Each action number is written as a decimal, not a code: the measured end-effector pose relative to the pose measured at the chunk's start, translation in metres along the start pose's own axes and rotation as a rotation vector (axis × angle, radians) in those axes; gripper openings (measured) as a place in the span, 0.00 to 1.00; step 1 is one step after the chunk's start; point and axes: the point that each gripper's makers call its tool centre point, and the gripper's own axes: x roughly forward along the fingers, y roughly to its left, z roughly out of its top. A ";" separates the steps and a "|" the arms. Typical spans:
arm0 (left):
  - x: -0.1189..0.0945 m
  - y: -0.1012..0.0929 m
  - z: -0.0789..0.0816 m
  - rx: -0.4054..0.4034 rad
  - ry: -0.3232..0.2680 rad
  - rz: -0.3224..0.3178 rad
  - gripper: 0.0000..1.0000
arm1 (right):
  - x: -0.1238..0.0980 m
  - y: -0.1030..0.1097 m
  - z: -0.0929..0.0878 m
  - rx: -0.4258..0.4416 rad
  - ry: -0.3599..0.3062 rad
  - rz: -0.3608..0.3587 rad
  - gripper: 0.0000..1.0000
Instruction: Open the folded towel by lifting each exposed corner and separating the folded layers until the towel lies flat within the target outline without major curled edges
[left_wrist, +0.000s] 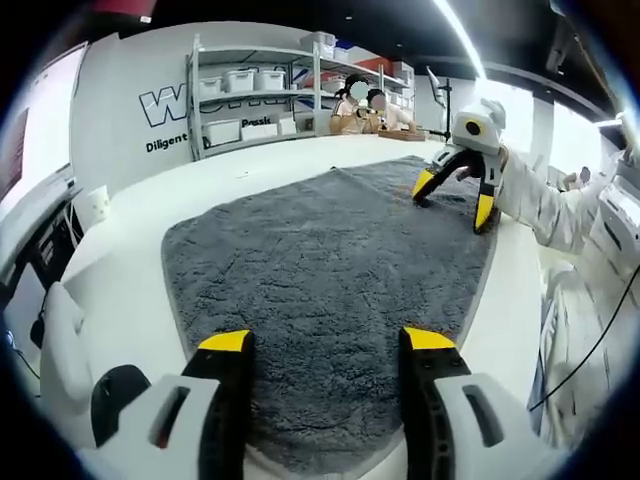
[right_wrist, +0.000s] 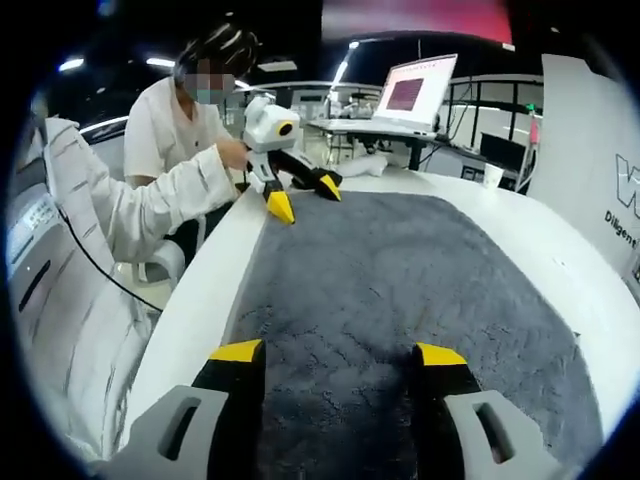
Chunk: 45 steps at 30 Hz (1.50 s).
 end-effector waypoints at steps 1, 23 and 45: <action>0.000 0.000 0.000 0.000 0.000 0.000 0.58 | -0.002 0.002 -0.004 -0.011 0.012 0.007 0.58; 0.000 -0.002 -0.001 0.002 0.023 -0.002 0.58 | -0.030 -0.008 -0.036 0.036 0.028 -0.008 0.55; -0.001 -0.015 0.030 -0.001 -0.094 -0.047 0.70 | -0.070 -0.008 -0.022 0.021 -0.059 -0.054 0.58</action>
